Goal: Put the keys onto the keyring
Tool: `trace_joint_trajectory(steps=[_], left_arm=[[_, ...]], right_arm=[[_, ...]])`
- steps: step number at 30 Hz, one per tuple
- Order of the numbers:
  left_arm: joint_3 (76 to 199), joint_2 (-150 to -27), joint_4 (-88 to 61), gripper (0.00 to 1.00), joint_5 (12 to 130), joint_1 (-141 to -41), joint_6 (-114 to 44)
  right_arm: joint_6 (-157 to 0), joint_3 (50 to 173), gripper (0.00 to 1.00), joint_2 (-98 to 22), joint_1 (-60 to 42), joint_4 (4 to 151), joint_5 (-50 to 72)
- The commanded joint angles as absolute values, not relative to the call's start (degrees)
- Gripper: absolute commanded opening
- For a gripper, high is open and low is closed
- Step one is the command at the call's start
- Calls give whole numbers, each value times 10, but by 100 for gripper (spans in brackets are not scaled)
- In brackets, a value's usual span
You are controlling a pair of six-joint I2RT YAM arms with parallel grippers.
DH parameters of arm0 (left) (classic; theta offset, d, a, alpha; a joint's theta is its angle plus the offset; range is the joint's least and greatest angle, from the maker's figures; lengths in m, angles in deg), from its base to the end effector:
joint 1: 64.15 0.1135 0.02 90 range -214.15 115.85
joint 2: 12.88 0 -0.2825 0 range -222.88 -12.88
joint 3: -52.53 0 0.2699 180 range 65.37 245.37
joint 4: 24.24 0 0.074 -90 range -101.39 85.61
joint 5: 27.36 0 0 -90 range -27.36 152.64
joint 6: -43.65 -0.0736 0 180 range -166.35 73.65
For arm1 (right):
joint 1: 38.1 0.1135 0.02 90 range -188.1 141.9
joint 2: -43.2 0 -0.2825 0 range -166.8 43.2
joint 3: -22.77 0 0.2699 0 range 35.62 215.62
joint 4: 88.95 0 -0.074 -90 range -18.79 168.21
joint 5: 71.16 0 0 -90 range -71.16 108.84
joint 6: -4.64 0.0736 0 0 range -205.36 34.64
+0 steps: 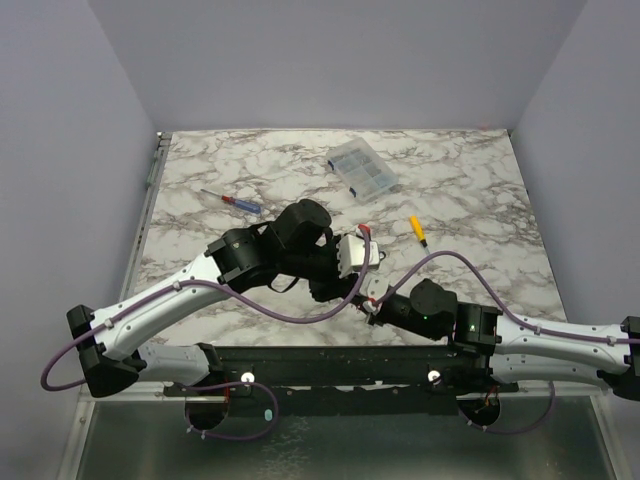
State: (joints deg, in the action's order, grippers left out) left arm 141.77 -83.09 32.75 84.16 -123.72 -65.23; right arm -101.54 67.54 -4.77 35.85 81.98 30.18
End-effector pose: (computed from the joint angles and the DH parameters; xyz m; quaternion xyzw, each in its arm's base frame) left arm 0.1245 -0.2653 0.3797 0.6217 0.6321 -0.3071 0.3458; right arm 0.0811 0.2297 0.2772 -0.5047 0.5911 0.2343 0.5839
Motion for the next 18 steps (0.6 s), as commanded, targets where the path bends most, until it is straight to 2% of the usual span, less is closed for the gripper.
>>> trace_joint_trajectory(steps=[1, 9, 18], left_arm=[[1419, -838, 334, 49, 828, -1236, -648], [1417, -847, 333, 35, 834, -1236, -648], [1419, -852, 342, 39, 838, -1235, -636]], right_arm=[[-1024, 699, 1, -41, 367, 832, 323], [-1027, 697, 1, -35, 370, 834, 329], [-1028, 696, 1, -31, 373, 836, 352]])
